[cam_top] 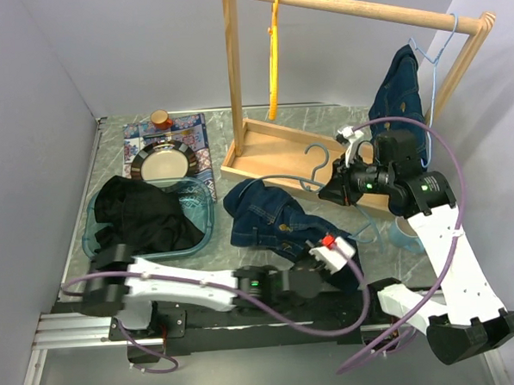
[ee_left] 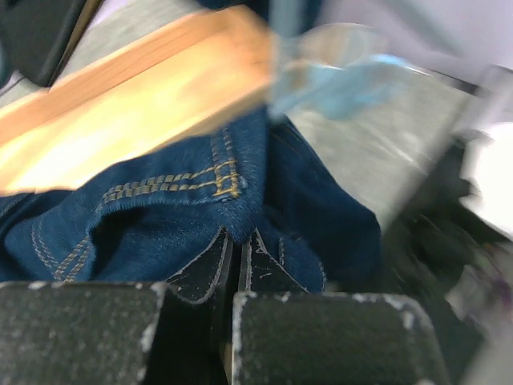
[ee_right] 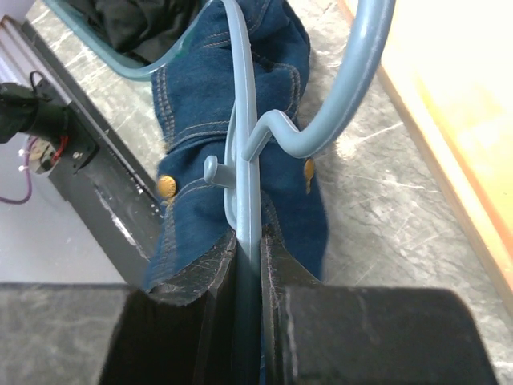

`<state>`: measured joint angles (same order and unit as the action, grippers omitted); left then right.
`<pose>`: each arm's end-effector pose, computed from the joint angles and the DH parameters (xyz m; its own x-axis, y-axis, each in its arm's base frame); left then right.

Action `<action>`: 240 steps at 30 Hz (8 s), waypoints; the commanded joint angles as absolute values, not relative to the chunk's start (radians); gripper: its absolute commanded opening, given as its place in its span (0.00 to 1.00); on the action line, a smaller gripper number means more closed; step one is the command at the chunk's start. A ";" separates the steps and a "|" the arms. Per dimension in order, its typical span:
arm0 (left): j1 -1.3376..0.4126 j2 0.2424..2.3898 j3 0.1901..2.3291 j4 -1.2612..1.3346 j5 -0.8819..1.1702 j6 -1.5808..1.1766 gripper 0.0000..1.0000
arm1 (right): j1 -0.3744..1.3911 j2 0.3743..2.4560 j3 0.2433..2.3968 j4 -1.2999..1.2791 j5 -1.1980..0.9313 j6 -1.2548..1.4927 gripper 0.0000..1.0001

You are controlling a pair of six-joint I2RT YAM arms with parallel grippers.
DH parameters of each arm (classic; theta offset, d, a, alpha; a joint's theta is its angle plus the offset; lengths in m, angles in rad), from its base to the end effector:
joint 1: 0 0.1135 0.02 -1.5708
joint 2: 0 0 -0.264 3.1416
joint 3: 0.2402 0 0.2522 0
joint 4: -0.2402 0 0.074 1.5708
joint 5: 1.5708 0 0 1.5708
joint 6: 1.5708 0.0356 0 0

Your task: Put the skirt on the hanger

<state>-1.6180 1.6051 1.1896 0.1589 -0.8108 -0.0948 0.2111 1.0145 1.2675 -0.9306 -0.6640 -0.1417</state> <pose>0.0082 -0.3735 0.3084 -0.0563 0.1892 -0.9803 0.7191 0.6888 0.0916 0.1736 0.0596 0.3931 -0.5173 -0.2246 -0.8258 -0.7147 0.6442 0.2725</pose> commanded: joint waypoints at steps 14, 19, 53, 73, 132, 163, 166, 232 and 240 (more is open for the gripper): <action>-1.657 1.233 0.971 0.022 0.003 -0.092 0.01 | 0.201 0.963 1.347 -0.779 -0.560 -0.152 0.00; -1.644 1.276 0.936 0.072 -0.245 -0.166 0.79 | 0.202 0.962 1.324 -0.814 -0.623 -0.173 0.00; -0.943 1.144 1.166 -0.314 0.598 0.074 0.97 | 0.212 0.884 1.408 -1.241 -1.002 -0.884 0.00; -0.942 0.980 1.029 -0.209 0.292 0.298 0.01 | 0.284 0.957 1.210 -1.327 -1.150 -0.870 0.48; -0.942 0.566 0.652 -0.141 -0.153 -0.035 0.97 | 0.011 1.359 2.086 -0.623 -0.077 0.333 0.00; -0.942 0.624 0.670 -0.178 -0.308 -0.185 0.97 | -0.089 1.054 1.772 -0.666 -0.245 -0.055 0.85; -0.940 0.618 0.672 -0.205 -0.373 -0.294 0.97 | -0.090 0.957 1.721 -0.715 -0.346 -0.193 0.96; -0.281 0.880 1.393 -0.422 0.099 -0.644 0.01 | 0.179 0.827 0.790 -0.799 -1.052 -0.709 1.00; -0.330 0.977 1.549 -0.317 0.420 -0.739 0.01 | 0.134 0.801 0.792 -0.802 -1.060 -0.710 1.00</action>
<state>-0.2932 0.9245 1.5127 -0.3729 0.2413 -0.7021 0.1570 0.8276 0.7815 -0.8089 -1.0412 -0.7013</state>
